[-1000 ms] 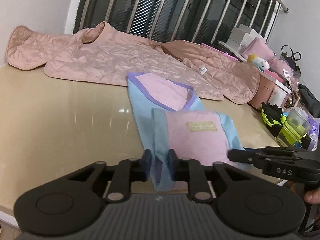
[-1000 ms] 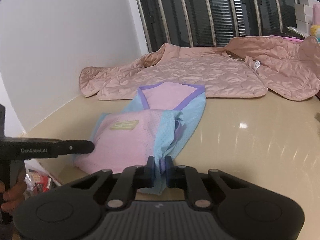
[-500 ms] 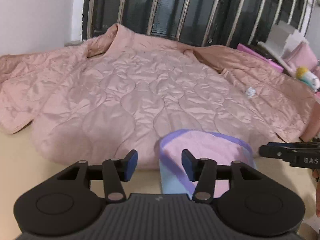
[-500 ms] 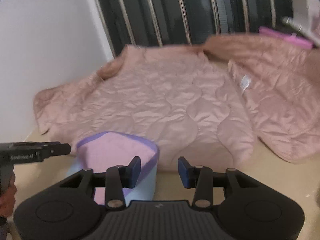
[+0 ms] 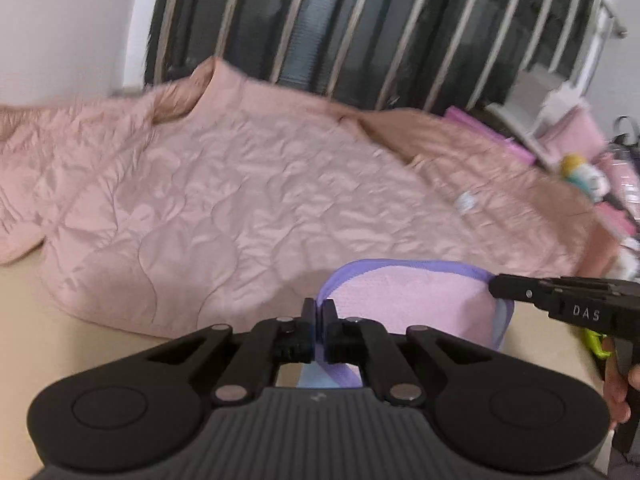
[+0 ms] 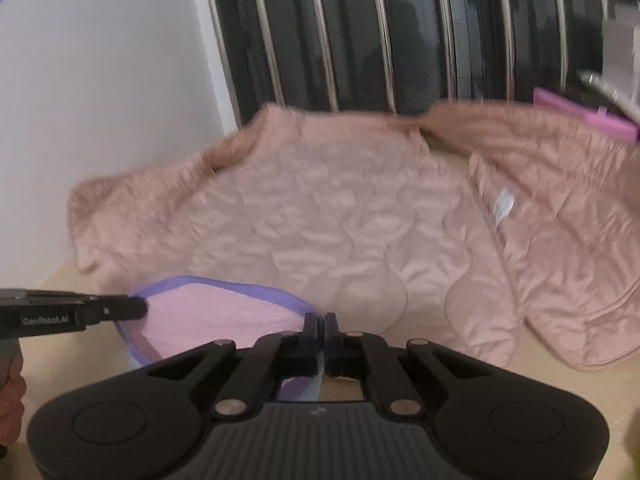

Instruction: Fold clothes

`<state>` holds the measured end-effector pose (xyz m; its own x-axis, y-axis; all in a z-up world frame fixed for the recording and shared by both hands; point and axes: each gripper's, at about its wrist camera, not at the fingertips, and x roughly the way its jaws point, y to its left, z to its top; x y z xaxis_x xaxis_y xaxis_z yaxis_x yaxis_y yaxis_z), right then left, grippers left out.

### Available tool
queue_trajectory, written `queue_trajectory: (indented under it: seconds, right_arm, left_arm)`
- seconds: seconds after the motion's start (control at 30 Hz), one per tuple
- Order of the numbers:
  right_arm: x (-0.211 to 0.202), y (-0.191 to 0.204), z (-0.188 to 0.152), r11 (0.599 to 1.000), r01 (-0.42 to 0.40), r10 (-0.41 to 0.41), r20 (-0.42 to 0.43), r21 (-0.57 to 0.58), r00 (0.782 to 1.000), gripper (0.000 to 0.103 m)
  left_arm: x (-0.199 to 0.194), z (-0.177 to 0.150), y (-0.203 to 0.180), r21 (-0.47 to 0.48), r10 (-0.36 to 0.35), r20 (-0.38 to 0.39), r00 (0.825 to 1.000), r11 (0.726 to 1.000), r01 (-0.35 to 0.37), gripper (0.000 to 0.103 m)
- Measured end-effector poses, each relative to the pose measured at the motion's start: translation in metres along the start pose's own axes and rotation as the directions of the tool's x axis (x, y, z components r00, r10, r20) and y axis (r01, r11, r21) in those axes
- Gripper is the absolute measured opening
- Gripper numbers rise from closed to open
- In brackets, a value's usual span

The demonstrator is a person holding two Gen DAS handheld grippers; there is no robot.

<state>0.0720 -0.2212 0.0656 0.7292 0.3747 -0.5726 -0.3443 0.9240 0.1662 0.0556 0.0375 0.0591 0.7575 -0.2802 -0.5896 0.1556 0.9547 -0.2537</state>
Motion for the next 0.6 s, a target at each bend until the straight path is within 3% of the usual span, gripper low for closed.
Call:
queue_trajectory:
  seconds: [0.13, 0.27, 0.4, 0.6]
  right_arm:
    - [-0.055, 0.015, -0.009, 0.997, -0.055, 0.059, 0.078, -0.055, 0.995, 0.002]
    - [-0.108, 0.032, -0.041, 0.983, -0.115, 0.134, 0.131, -0.145, 0.982, 0.002]
    - [-0.141, 0.045, -0.088, 0.967, -0.146, 0.171, 0.107, -0.209, 0.979, 0.002]
    - [-0.149, 0.047, -0.16, 0.958, -0.172, 0.178, 0.005, -0.228, 0.984, 0.002]
  left_arm:
    - [-0.049, -0.016, -0.016, 0.069, -0.039, 0.07, 0.997, 0.997, 0.035, 0.002]
    - [-0.099, -0.047, -0.025, 0.121, -0.084, 0.124, 0.989, 0.99, 0.069, 0.002]
    - [-0.137, -0.091, -0.013, 0.068, -0.172, 0.121, 0.978, 0.984, 0.165, 0.002]
    - [-0.14, -0.155, 0.001, 0.003, -0.151, 0.038, 0.988, 0.988, 0.151, 0.003]
